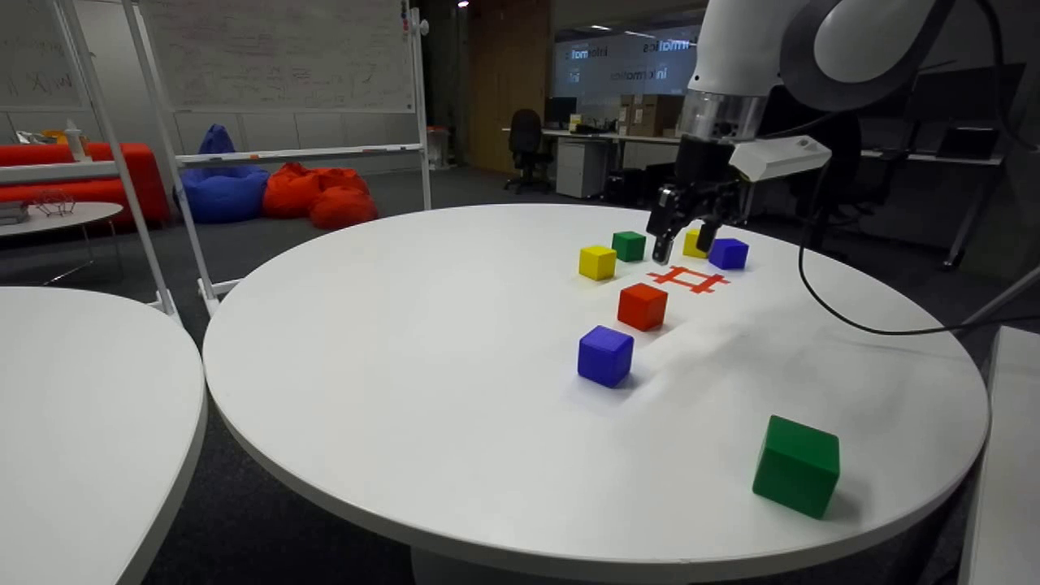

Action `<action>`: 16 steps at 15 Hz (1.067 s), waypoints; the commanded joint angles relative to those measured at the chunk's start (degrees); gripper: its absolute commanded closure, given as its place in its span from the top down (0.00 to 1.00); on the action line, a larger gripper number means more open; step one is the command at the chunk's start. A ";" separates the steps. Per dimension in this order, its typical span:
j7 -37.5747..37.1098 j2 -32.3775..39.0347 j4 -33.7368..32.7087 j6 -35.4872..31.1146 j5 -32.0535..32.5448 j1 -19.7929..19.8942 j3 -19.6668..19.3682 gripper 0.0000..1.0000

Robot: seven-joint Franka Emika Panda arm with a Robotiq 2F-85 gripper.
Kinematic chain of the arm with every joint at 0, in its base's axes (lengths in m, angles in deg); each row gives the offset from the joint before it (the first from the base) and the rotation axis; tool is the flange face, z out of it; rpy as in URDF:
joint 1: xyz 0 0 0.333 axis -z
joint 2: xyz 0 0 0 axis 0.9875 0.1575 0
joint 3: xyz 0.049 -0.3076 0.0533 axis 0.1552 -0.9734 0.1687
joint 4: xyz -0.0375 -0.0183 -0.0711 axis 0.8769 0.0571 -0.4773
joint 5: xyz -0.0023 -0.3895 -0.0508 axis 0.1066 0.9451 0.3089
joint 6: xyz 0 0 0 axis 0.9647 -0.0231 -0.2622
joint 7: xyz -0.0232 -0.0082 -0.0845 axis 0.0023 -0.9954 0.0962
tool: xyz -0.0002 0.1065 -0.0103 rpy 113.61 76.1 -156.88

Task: Unstack all the toy blocks then put the orange block in the marked zone

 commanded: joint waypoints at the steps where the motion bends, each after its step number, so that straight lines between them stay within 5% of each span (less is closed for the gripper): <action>1: 0.08 -0.05 -0.11 0.09 -0.17 -0.19 -0.21 1.00; 16: 3.01 6.36 -6.24 3.40 -0.88 -0.36 -0.80 1.00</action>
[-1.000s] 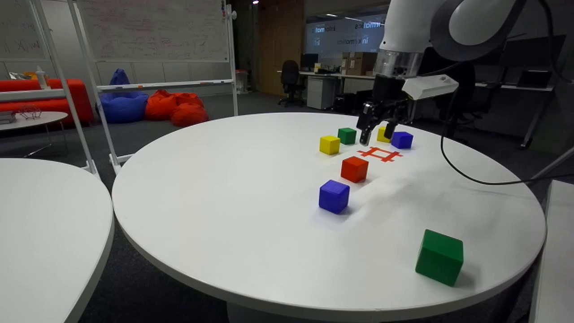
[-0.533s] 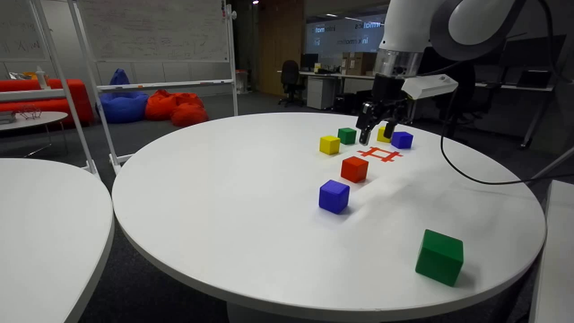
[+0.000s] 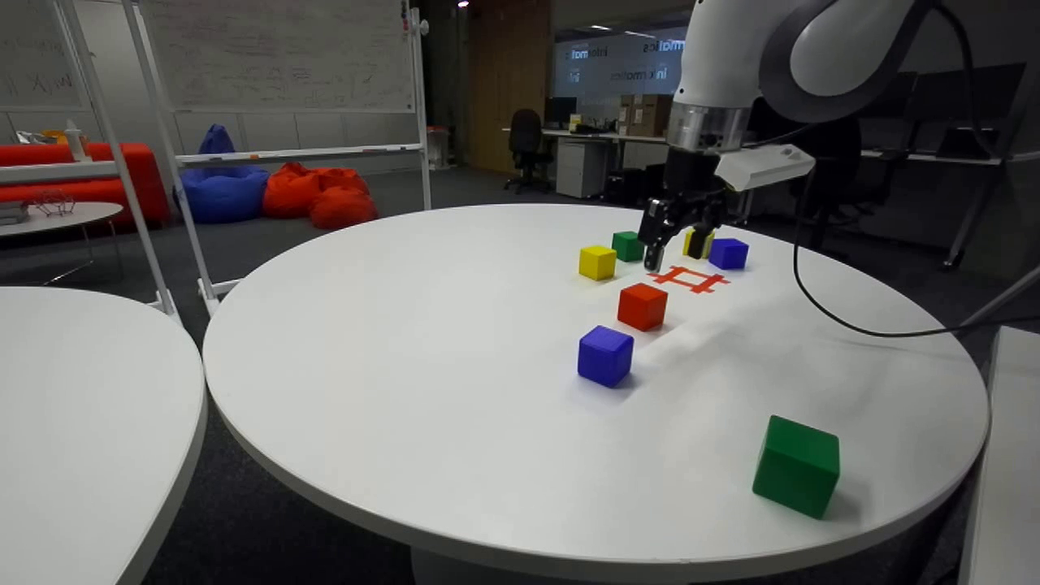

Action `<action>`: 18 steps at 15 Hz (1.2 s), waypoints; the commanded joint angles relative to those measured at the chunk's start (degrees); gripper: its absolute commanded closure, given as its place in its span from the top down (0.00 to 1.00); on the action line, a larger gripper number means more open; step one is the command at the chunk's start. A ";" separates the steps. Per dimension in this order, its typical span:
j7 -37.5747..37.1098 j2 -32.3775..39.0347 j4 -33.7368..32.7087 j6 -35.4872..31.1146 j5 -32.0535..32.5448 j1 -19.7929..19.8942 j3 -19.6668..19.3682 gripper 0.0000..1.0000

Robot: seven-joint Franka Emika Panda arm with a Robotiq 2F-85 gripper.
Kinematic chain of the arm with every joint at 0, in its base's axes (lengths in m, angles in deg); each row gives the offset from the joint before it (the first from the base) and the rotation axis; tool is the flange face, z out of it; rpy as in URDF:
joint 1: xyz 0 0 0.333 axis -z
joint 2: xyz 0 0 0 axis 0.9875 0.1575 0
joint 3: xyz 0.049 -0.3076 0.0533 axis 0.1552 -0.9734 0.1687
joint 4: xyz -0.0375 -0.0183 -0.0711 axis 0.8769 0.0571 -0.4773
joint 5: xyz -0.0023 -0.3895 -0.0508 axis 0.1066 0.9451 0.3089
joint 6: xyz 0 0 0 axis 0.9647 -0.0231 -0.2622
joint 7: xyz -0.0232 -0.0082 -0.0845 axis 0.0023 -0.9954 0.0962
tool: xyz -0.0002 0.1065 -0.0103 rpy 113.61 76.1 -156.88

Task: Unstack all the toy blocks then put the orange block in the marked zone

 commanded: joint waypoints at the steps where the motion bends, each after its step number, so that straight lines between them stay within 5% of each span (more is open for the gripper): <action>1: 3.37 3.41 -3.93 2.89 -1.56 -0.22 -0.92 1.00; 18: 3.38 7.22 -7.36 4.25 -1.72 -2.00 -1.98 1.00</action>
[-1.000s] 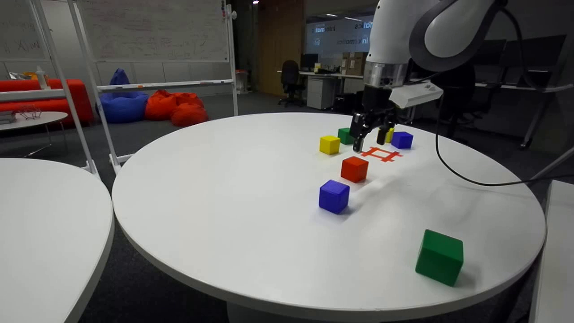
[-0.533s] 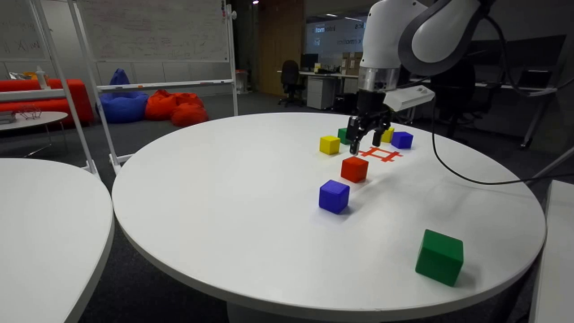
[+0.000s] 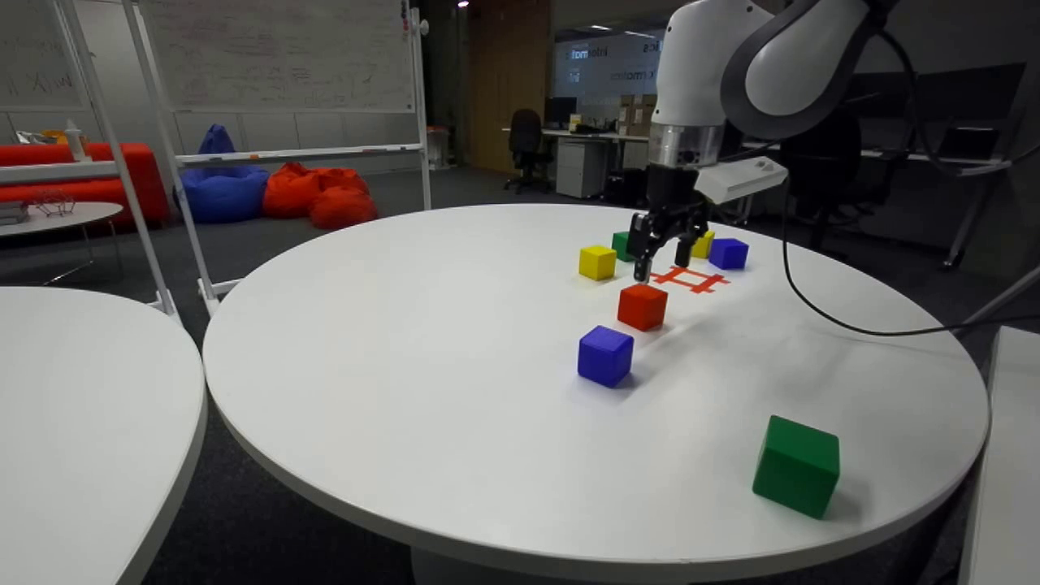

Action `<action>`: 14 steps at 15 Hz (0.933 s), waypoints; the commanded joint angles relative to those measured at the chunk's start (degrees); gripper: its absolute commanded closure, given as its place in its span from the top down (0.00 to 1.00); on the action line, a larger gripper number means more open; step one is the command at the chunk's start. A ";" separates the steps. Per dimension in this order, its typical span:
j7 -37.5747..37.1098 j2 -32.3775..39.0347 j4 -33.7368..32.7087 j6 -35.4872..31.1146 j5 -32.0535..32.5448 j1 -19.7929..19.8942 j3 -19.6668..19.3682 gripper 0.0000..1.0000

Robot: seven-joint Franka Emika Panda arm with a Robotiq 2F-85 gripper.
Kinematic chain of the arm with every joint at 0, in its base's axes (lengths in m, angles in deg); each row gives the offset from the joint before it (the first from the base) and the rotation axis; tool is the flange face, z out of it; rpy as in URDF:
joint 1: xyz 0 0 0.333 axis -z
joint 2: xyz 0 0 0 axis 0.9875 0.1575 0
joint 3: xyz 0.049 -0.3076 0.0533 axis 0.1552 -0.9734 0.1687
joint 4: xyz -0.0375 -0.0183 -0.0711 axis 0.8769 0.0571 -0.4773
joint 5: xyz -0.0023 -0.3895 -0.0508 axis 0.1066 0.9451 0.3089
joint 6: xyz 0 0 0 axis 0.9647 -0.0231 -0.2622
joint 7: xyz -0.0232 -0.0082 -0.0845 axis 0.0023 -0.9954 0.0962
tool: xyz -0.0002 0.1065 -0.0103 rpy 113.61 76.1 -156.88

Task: Unstack all the toy blocks then put the orange block in the marked zone

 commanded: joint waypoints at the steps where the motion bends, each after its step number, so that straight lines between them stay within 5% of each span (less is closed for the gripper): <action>1: -0.45 1.80 -2.24 2.10 -1.01 -2.07 -0.99 1.00; 14: 0.01 3.77 -3.47 1.75 -0.59 -4.31 -1.56 1.00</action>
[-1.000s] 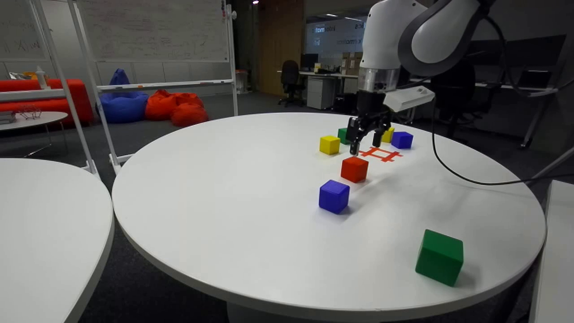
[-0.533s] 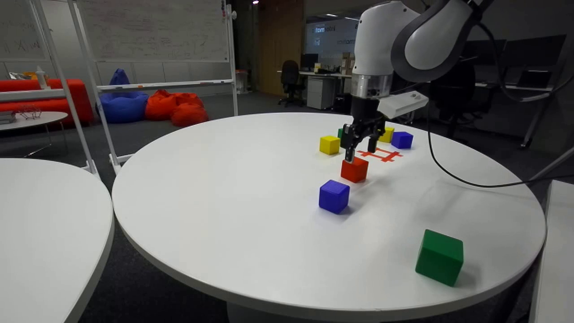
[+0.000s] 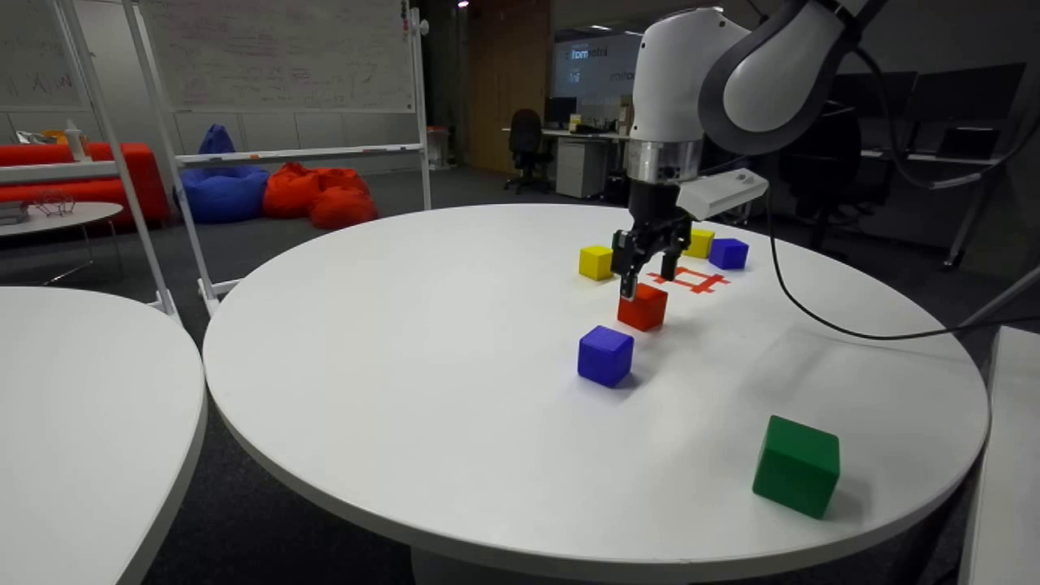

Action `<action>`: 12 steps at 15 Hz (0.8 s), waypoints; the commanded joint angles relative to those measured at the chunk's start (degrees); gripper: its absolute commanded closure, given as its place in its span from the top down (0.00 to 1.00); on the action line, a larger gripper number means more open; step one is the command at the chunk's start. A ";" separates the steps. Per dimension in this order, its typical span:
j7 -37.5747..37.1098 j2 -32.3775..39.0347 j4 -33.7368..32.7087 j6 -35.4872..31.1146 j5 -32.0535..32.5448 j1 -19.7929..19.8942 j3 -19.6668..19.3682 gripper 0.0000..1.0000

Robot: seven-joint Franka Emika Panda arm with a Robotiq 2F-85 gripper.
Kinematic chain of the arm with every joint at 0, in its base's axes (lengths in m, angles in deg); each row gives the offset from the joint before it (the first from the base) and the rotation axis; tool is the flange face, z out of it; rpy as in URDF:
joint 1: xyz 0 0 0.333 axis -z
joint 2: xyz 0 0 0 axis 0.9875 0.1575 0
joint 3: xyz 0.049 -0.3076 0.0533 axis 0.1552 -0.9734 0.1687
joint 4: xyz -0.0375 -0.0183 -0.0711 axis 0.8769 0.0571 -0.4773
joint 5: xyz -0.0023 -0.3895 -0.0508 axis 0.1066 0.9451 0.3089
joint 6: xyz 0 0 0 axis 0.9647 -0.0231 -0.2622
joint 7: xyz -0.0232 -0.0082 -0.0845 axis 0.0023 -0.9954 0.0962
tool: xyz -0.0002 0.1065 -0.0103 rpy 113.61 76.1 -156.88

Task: Unstack all the toy blocks then put the orange block in the marked zone

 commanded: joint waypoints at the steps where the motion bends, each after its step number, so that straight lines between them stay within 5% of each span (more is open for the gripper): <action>1: 0.73 0.09 -0.13 0.26 -0.76 -0.79 -1.01 1.00; 12: 0.84 0.40 -0.08 0.09 -1.27 -0.76 -1.52 1.00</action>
